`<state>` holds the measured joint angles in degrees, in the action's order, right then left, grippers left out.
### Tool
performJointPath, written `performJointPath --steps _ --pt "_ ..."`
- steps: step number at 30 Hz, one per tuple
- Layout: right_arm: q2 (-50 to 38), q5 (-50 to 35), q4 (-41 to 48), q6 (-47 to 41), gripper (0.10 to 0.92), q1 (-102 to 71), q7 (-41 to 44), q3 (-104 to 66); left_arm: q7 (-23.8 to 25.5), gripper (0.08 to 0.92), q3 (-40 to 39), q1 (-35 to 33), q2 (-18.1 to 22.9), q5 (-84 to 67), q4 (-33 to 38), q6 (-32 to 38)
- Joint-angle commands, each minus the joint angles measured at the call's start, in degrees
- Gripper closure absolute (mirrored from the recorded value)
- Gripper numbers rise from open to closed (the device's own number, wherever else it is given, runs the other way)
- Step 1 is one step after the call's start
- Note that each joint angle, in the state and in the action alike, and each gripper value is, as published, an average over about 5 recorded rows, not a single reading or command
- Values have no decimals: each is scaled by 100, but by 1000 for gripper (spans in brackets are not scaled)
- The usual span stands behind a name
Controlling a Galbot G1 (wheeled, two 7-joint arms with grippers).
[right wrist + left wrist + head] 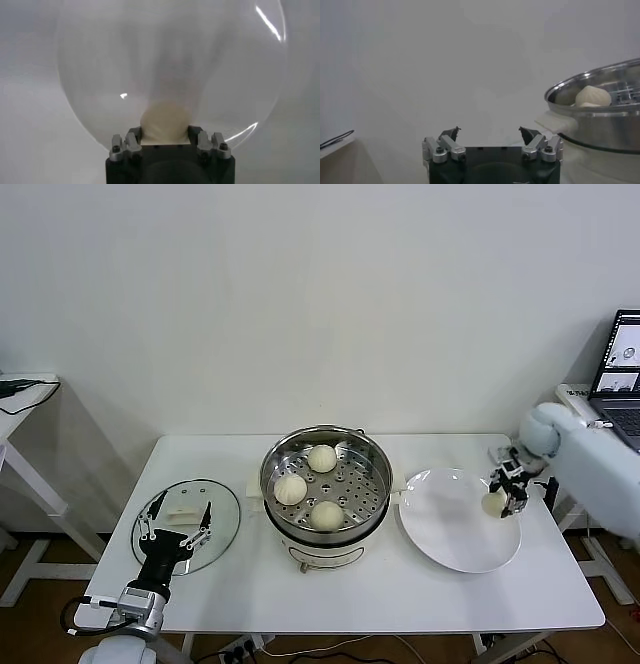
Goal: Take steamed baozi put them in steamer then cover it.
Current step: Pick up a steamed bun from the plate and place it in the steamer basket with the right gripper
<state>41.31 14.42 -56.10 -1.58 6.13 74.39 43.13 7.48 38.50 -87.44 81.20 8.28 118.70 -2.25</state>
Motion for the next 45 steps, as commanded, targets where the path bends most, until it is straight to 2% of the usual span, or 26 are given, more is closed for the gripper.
performJointPath --steps 1,11,15,20,31,45 --pt "-763 -2700 -1848 -1162 389 3067 0 3209 8 177 -14 5 -15 0 29 19" --pt "-197 -4574 -3580 -2426 389 5662 -662 5316 40 177 21 0 -120 -93 154 16" --pt "224 -5197 -3881 -2803 389 5924 -969 5471 43 177 34 13 -161 -130 206 0" --pt "836 -5537 -3890 -3072 389 5770 -1246 5334 45 177 37 37 -172 -143 222 -3" --pt "2105 -5318 -2873 -3293 387 4369 -1482 4529 45 177 76 44 -137 -145 205 -9" --pt "2459 -4396 -1672 -3157 389 3135 -1291 3996 49 177 195 66 -136 -144 109 -4"
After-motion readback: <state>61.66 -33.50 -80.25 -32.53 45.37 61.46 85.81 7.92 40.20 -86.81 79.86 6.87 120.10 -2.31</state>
